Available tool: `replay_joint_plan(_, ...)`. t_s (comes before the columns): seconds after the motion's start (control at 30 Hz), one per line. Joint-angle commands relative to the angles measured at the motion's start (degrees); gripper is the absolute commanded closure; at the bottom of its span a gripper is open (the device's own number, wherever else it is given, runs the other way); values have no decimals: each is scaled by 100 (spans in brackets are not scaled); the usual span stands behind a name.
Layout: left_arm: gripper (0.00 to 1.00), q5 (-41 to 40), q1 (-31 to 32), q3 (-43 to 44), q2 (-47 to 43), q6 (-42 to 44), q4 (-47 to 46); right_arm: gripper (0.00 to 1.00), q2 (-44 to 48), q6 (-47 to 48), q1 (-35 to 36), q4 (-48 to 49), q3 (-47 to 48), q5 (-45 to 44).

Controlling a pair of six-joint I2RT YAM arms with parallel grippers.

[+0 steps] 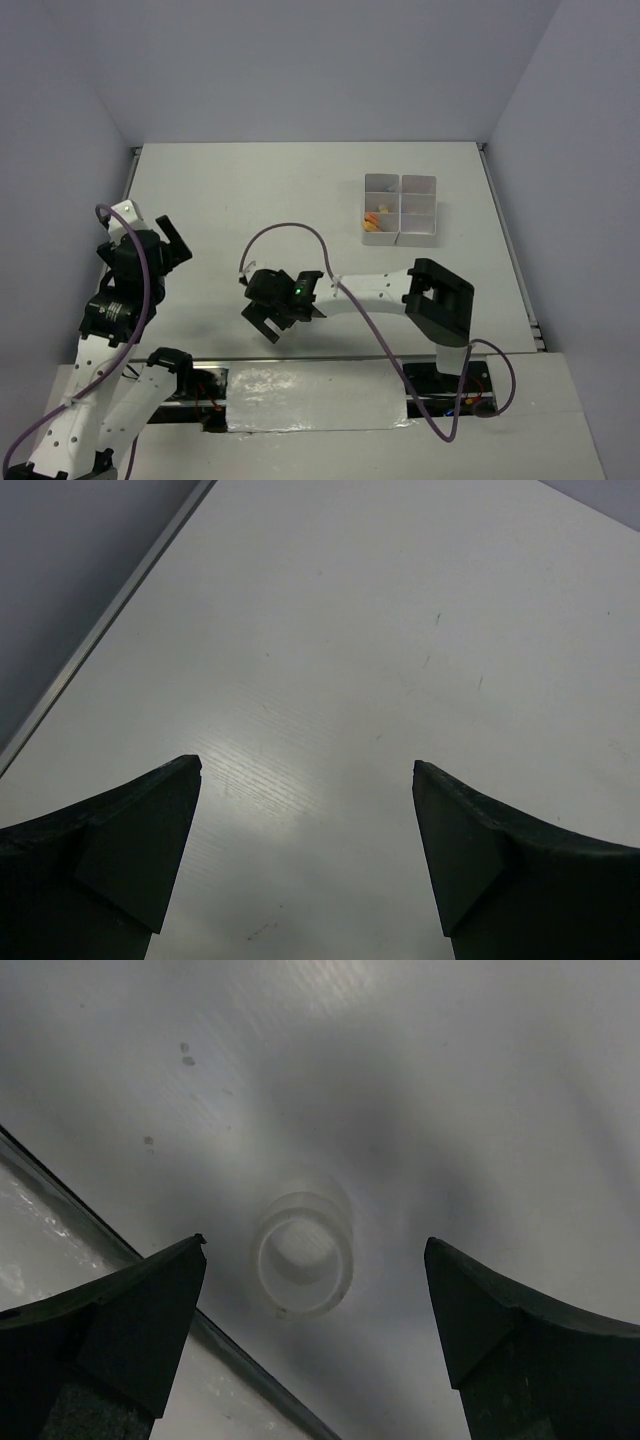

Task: Sort the stationery into containers
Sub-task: Pick up the stationery from the center of the board.

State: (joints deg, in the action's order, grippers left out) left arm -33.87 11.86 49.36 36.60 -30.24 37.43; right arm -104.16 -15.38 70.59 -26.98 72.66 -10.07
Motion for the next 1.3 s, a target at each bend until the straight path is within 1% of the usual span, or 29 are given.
replay_joint_plan(0.0, 1, 47, -26, 82, -56, 27, -166, 3, -262, -396, 95, -386, 345, -206)
replay_joint_plan(0.07, 1, 82, -26, 73, -56, 35, -166, 5, -307, -554, 157, -352, 293, -198)
replay_joint_plan(0.1, 1, 99, -26, 73, -48, 53, -183, 6, -307, -580, 166, -299, 197, -6)
replay_joint_plan(0.17, 1, 135, -26, 82, -48, 53, -201, 8, -307, -668, 227, -150, 91, 92)
replay_joint_plan(0.27, 1, 144, -26, 73, -48, 53, -201, 16, -429, -677, 254, -97, 20, 163)
replay_joint_plan(0.3, 1, 161, -17, 82, -48, 71, -210, 21, -447, -669, 254, -88, 11, 180)
replay_joint_plan(0.33, 1, 179, -25, 73, -65, 71, -218, 35, -447, -608, 254, -53, 20, 215)
replay_joint_plan(0.37, 1, 179, -34, 65, -57, 71, -227, 39, -456, -607, 254, -18, 20, 233)
replay_joint_plan(0.4, 1, 196, -26, 73, -65, 71, -219, 42, -474, -598, 254, 0, 20, 268)
replay_joint_plan(0.5, 1, 196, -26, 64, -74, 88, -227, 37, -640, -615, 254, -175, 160, 207)
replay_joint_plan(0.57, 1, 214, -26, 56, -74, 97, -245, 35, -702, -589, 245, -246, 195, 198)
replay_joint_plan(0.6, 1, 223, -26, 56, -83, 97, -245, 33, -737, -607, 262, -255, 204, 207)
replay_joint_plan(0.63, 1, 257, -26, 56, -65, 106, -254, 27, -755, -616, 271, -290, 213, 198)
replay_joint_plan(0.7, 1, 275, -26, 56, -74, 115, -263, 25, -781, -616, 298, -343, 231, 145)
replay_joint_plan(0.73, 1, 275, -26, 47, -83, 115, -271, 26, -773, -607, 306, -343, 222, 136)
replay_joint_plan(0.77, 1, 275, -26, 56, -74, 123, -271, 29, -773, -589, 315, -325, 213, 136)
replay_joint_plan(0.8, 1, 275, -26, 56, -83, 124, -271, 39, -738, -581, 315, -316, 204, 119)
replay_joint_plan(0.83, 1, 284, -26, 56, -74, 124, -271, 45, -711, -563, 315, -299, 196, 110)
replay_joint_plan(0.9, 1, 310, -26, 56, -83, 132, -289, 54, -589, -545, 315, -316, 187, -47)
replay_joint_plan(0.93, 1, 311, -26, 47, -83, 132, -280, 63, -527, -537, 307, -316, 178, -153)
replay_joint_plan(0.97, 1, 319, -26, 56, -91, 141, -289, 67, -352, -519, 246, -299, 117, -267)
replay_joint_plan(1.0, 1, 328, -26, 47, -92, 141, -298, 73, -238, -484, 167, -247, 56, -416)
replay_joint_plan(1.03, 1, 337, -26, 47, -100, 150, -306, 73, 33, -449, 44, -89, -110, -426)
replay_joint_plan(1.1, 1, 363, -17, 47, -118, 150, -306, 71, 342, -414, -509, -87, -235, -548)
replay_joint_plan(1.13, 1, 381, -25, 47, -127, 159, -315, 71, 700, -379, -1033, -114, -339, -619)
replay_joint_plan(1.2, 1, 407, -17, 21, -144, 176, -341, 70, 1071, -238, -1598, -184, -472, -812)
replay_joint_plan(1.23, 1, 407, -8, 21, -153, 185, -342, 70, 1404, -186, -1914, -185, -507, -874)
replay_joint_plan(1.27, 1, 433, -8, 21, -162, 176, -350, 70, 1529, -89, -2561, -193, -525, -900)
